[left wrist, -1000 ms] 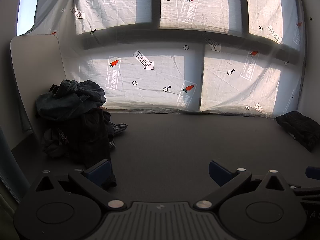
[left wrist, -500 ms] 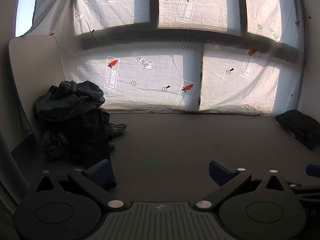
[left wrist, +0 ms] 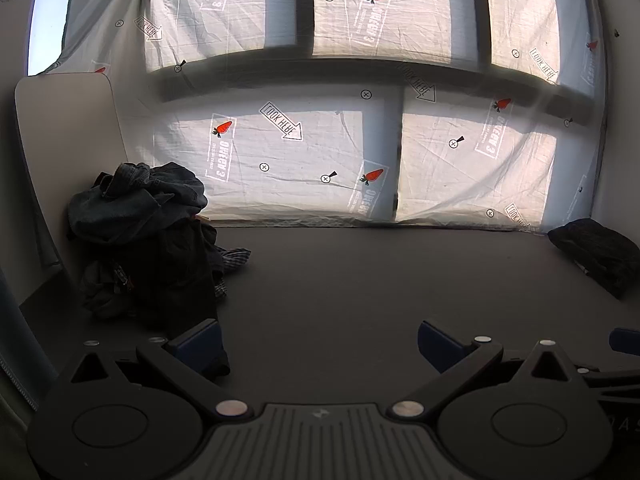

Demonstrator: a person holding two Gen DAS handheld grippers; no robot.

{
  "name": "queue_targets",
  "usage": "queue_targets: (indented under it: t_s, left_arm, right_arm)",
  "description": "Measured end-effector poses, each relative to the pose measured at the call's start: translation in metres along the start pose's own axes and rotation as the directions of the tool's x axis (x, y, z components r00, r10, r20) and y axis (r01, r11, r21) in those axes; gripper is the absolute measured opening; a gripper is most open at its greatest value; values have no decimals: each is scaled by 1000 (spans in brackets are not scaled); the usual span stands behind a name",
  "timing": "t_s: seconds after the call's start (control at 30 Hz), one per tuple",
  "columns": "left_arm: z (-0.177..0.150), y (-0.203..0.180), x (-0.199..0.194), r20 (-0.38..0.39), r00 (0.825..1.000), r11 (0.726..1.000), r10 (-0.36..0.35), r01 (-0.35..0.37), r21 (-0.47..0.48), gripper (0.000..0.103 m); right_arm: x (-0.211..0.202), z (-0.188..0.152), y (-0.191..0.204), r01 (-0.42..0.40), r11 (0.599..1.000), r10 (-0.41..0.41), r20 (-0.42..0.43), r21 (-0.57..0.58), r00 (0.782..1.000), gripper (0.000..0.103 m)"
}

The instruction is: Fold clothes

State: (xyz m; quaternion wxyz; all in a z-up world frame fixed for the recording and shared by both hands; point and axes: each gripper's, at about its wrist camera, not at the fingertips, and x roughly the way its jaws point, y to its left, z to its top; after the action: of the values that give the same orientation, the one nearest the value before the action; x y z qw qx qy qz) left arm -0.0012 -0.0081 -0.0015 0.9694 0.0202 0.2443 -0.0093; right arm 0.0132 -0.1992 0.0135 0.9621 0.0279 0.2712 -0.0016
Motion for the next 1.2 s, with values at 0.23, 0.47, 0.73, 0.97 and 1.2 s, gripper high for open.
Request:
queue_targets:
  t_s: [0.23,0.47,0.73,0.97,1.2]
  left_arm:
    - [0,0,0,0,1000,1000,-1,1,2,103]
    - [0,0,1,0,1000,1000,0,0,4,103]
    - [1,-1,1,0,1000,1000,0,0,6,103]
    - [0,0,3,-16,1000,1000,-2,2,14,103]
    - [-2,-6,16,-52,999,1000,-13,14,19,103]
  right_arm:
    - [0,0,0,2,1000,-2,0,1,1000,98]
    - [0,1,0,2,1000,-2,3,-1,1000,98]
    - [0,0,0,4,1000,-4,6,-3,1000,98]
    - [2,1,-1,8,1000,-8,-2,13,1000,98]
    - [12,4,-6,18,1000,-17,-36,25,999,98]
